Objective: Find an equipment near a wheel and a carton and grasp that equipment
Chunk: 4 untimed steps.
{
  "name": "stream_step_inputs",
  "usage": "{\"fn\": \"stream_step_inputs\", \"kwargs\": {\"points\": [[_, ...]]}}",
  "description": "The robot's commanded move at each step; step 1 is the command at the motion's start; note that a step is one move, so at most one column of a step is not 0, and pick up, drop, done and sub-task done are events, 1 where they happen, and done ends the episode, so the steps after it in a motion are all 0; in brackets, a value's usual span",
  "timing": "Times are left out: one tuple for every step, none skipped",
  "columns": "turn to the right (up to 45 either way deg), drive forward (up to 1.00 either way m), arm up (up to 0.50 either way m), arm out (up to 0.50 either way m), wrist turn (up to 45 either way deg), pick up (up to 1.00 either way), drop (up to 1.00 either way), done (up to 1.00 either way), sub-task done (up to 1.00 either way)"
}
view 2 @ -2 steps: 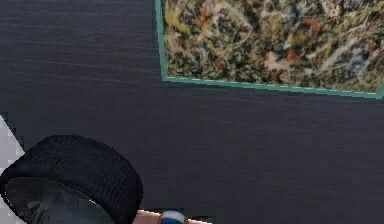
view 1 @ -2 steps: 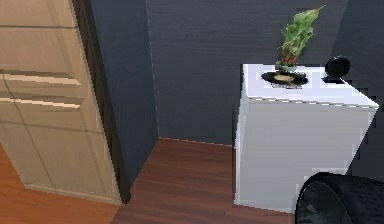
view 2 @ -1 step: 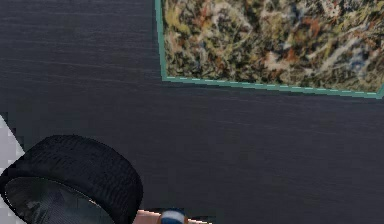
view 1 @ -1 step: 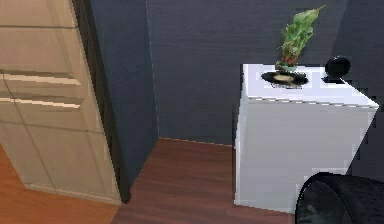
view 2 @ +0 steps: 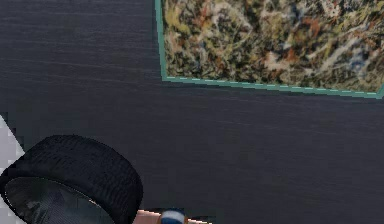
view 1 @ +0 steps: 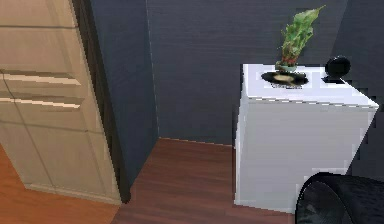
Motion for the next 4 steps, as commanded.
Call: {"fn": "stream_step_inputs", "kwargs": {"points": [[0.0, 0.00, 0.00, 0.00, 45.0, 0.00, 0.00, 0.00, 0.00], [0.0, 0.00, 0.00, 0.00, 45.0, 0.00, 0.00, 0.00, 0.00], [0.0, 0.00, 0.00, 0.00, 18.0, 0.00, 0.00, 0.00, 0.00], [0.0, 0.00, -0.30, 0.00, 0.0, 0.00, 0.00, 0.00, 0.00]]}}
